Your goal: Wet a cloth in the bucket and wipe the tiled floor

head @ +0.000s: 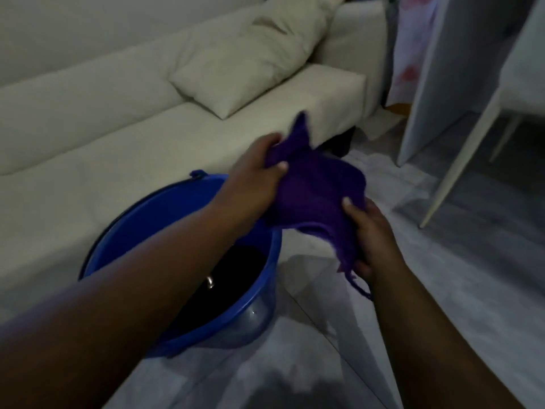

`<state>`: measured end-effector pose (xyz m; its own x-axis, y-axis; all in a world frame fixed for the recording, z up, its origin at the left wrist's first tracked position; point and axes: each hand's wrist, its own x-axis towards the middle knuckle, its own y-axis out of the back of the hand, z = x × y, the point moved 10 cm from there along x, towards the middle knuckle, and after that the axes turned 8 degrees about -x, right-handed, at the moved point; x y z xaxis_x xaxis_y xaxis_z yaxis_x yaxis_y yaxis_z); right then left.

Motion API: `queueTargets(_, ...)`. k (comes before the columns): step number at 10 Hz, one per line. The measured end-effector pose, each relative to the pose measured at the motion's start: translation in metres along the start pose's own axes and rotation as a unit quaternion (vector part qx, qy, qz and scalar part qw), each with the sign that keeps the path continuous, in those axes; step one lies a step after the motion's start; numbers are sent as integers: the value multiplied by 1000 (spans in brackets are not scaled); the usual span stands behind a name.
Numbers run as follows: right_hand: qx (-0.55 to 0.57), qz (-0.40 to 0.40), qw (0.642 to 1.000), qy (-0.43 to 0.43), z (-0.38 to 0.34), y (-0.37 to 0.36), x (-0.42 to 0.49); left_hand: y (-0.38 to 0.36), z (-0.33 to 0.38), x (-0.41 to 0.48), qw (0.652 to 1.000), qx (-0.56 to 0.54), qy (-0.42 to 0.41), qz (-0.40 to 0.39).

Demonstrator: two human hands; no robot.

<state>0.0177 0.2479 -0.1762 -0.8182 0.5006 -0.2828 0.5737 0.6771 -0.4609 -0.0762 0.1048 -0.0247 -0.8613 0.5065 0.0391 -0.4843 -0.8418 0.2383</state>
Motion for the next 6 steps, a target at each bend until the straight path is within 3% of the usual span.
queueTargets(1,-158,-13,987,-9,16,-26,18,63,-63,-14,992,-16,103,73)
queueTargets(2,-331,-1,942,-52,52,-20,18,86,-133,-37,963,80,248,65)
queueTargets(3,-398,59,915,-44,61,14,14,87,-158,-43,947,149,282,22)
queueTargets(4,-521,66,851,-21,54,54,1,88,-126,-27,946,263,187,45)
queueTargets(5,-615,62,786,-16,31,104,-13,64,-71,-13,967,242,34,75)
queueTargets(6,-662,123,739,-25,-6,158,-21,6,-40,-3,975,214,-61,2)
